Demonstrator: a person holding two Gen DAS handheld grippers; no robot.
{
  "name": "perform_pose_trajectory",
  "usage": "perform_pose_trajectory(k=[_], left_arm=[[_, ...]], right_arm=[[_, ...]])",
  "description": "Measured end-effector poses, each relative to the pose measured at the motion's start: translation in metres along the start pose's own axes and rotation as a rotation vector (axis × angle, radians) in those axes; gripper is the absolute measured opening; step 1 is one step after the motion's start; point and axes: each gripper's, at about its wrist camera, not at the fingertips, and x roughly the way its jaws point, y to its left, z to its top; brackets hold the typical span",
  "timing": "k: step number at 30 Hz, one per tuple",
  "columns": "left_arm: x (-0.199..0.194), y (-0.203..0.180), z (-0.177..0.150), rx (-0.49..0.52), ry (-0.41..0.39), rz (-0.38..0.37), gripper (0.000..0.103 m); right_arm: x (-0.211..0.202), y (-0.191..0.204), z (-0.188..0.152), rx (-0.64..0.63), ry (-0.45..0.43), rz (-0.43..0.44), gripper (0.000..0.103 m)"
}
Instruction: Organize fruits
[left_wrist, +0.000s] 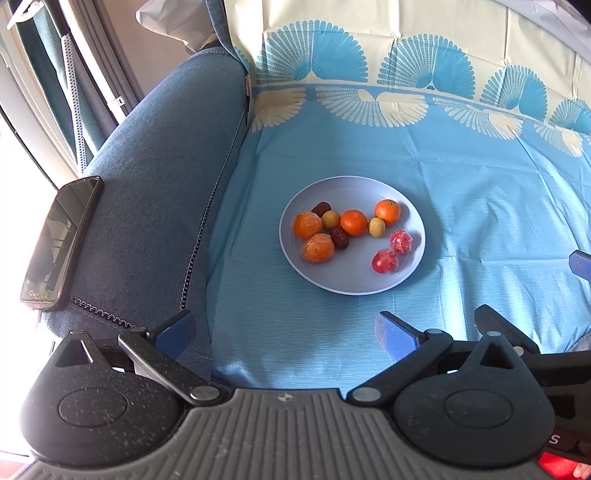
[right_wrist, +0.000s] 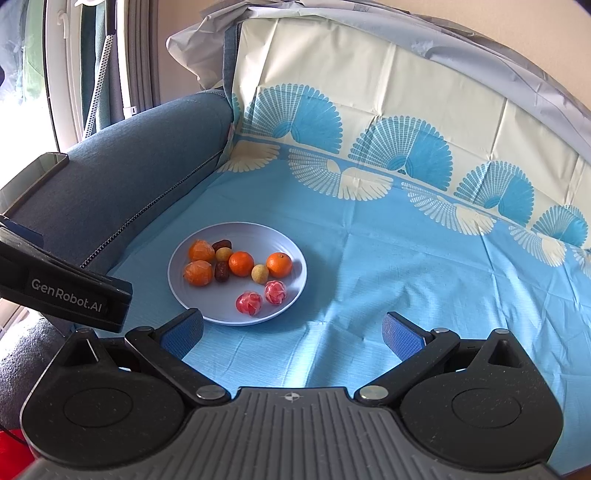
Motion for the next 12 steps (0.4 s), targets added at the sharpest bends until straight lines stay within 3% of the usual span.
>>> perform_pose_trajectory(k=[12], left_arm=[[0.0025, 0.0008, 0.0001, -0.007, 0.01, -0.007, 0.103]], right_arm=[[-0.0002, 0.0005, 0.0007, -0.002, 0.001, 0.001, 0.102]])
